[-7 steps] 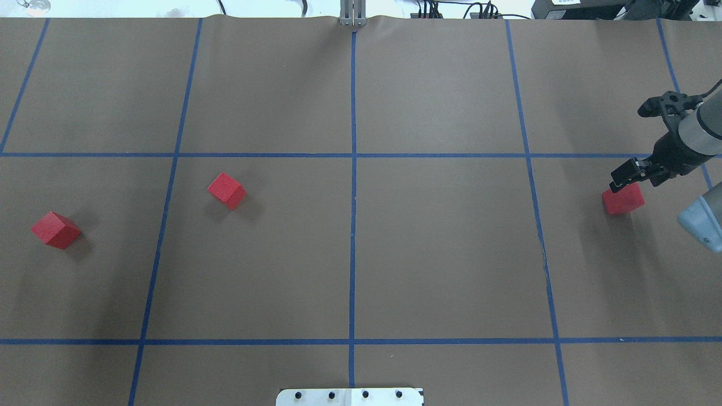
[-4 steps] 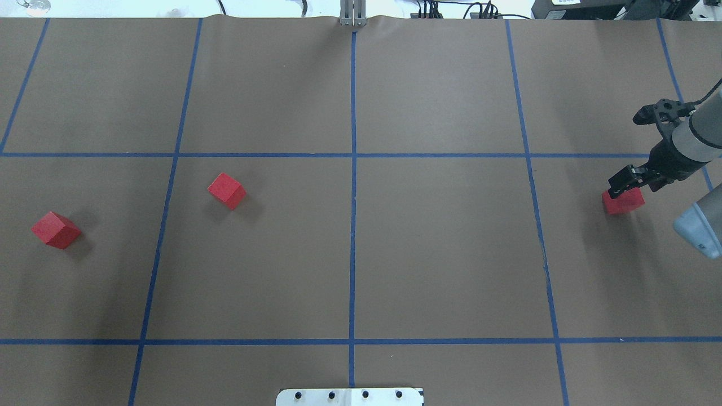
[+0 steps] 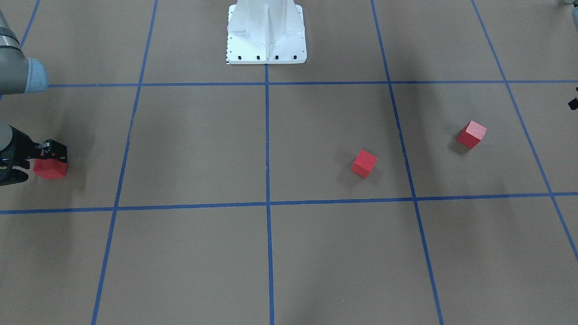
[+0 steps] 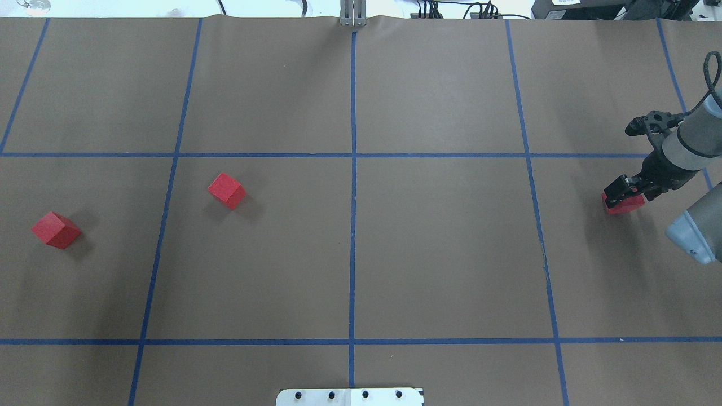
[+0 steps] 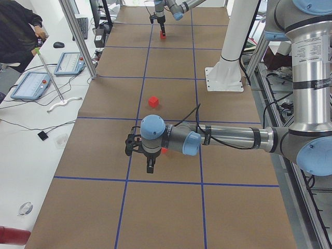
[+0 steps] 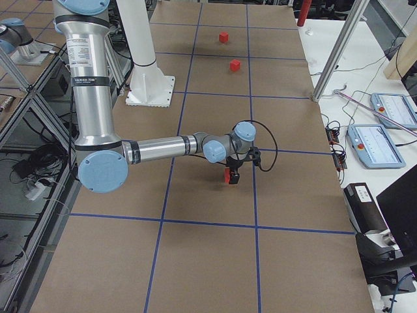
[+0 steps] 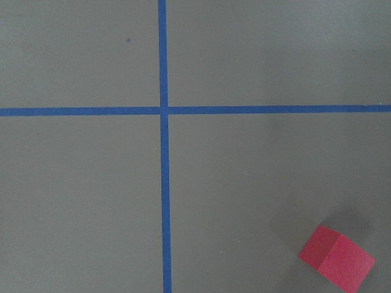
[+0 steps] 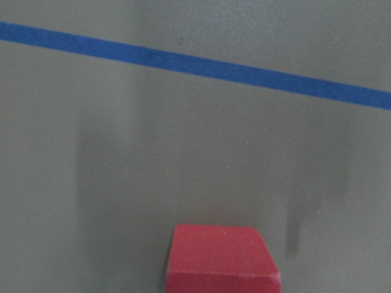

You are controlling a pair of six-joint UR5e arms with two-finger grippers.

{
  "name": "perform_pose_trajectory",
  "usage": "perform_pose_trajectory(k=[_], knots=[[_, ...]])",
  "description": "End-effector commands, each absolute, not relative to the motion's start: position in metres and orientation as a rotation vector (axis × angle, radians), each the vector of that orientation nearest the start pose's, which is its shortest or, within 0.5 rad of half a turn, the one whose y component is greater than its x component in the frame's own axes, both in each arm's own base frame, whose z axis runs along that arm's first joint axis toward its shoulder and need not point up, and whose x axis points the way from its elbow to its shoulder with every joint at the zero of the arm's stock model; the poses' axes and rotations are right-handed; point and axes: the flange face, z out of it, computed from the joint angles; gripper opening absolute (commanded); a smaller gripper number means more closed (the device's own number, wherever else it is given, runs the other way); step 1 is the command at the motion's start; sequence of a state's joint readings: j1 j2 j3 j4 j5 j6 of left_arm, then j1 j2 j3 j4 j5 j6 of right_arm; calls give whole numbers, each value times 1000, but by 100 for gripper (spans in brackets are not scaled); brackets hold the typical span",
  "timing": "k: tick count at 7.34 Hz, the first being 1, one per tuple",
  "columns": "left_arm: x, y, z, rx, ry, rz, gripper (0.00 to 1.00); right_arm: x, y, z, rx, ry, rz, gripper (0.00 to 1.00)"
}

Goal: Form red blocks into L shape at center
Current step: 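Carry the red cube with the right gripper toward the table center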

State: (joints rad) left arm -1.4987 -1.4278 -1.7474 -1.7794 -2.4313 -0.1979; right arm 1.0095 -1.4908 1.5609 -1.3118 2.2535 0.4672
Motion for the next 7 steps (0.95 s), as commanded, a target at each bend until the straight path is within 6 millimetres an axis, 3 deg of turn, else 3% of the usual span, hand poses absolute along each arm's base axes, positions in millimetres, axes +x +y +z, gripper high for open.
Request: perform_pose_trajectory(k=[1, 2, 3, 5, 6, 7], knots=[[-26, -446, 609, 110, 879, -13, 100, -232, -499, 603, -66, -742, -196, 0], [-26, -444, 610, 107, 878, -15, 100, -231, -502, 592, -51, -756, -200, 0], [-26, -444, 609, 110, 879, -13, 100, -222, -504, 561, -2, -784, -201, 0], [-25, -441, 610, 102, 898, -12, 100, -221, -511, 476, 51, -857, -95, 0], [-25, -441, 609, 103, 899, -12, 100, -259, -522, 420, 22, -909, 23, 0], [-25, -441, 609, 102, 899, -12, 100, -318, -515, 372, -2, -937, 66, 0]])
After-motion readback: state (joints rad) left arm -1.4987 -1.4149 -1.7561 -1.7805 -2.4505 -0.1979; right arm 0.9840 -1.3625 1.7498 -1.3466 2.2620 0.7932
